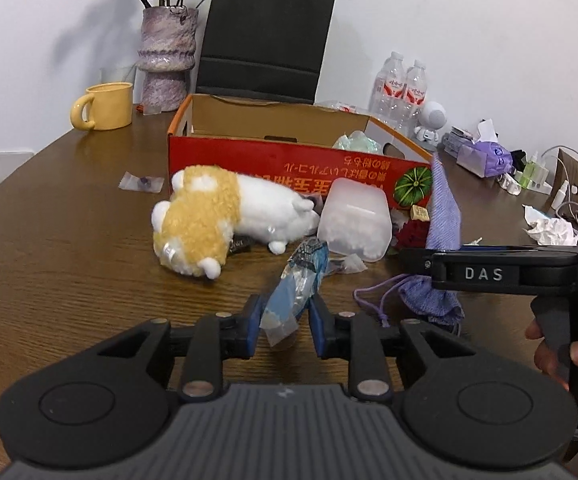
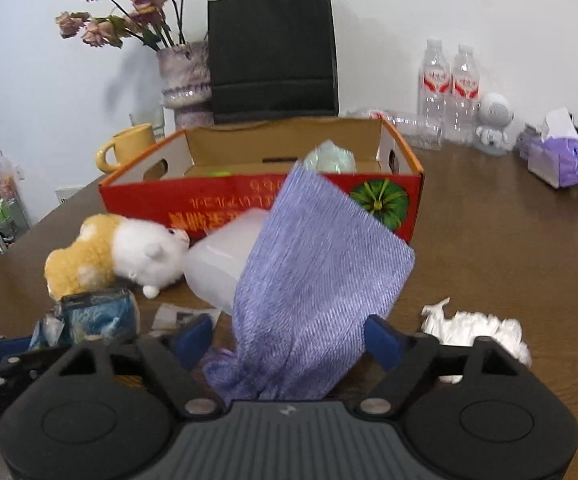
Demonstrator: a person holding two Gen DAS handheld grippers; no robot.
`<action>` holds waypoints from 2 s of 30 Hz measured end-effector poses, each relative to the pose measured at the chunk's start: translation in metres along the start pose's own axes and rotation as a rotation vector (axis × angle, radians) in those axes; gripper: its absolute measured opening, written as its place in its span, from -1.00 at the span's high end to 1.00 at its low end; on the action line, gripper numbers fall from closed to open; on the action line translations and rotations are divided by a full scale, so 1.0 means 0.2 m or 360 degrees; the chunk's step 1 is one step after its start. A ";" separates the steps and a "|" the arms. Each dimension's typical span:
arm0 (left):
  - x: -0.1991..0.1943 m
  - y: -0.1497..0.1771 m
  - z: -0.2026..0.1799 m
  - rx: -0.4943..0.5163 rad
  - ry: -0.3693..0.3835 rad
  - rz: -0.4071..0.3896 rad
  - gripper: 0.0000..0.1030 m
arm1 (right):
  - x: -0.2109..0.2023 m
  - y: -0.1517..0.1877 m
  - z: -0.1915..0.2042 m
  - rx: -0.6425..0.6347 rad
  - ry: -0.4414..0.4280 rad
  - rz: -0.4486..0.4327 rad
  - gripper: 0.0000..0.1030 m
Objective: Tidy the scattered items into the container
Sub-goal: 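Lift both items over the box and open both tools to release them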
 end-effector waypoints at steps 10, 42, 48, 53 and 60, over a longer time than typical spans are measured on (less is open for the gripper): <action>-0.02 0.00 -0.03 0.0069 0.0031 -0.0072 0.74 | -0.18 0.00 -0.07 0.0091 -0.0195 -0.0138 0.80; 1.02 -0.76 0.35 -0.0313 0.0020 -0.0131 0.73 | 1.01 -0.75 -0.02 0.0340 -0.0268 -0.0028 0.79; 1.10 -0.72 0.43 -0.0343 -0.0006 -0.0048 0.51 | 1.16 -0.66 0.02 0.0295 -0.0207 0.0119 0.67; 1.07 -0.74 0.40 -0.0298 -0.0038 -0.0090 -0.21 | 1.16 -0.64 0.03 0.0264 -0.0186 0.0186 -0.52; 0.94 -0.82 0.36 -0.0216 -0.0109 -0.0232 -1.00 | 1.06 -0.69 0.04 0.0180 -0.0136 0.0091 -0.80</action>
Point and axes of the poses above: each gripper's, at about its wrist camera, not at the fingertips, and x roughly the way its jaws point, z to its left, y to its underside, the point moved 1 cm from there along x, roughly the way its jaws point, and after that the axes turned 12 degrees about -z, right-handed, at the moved point
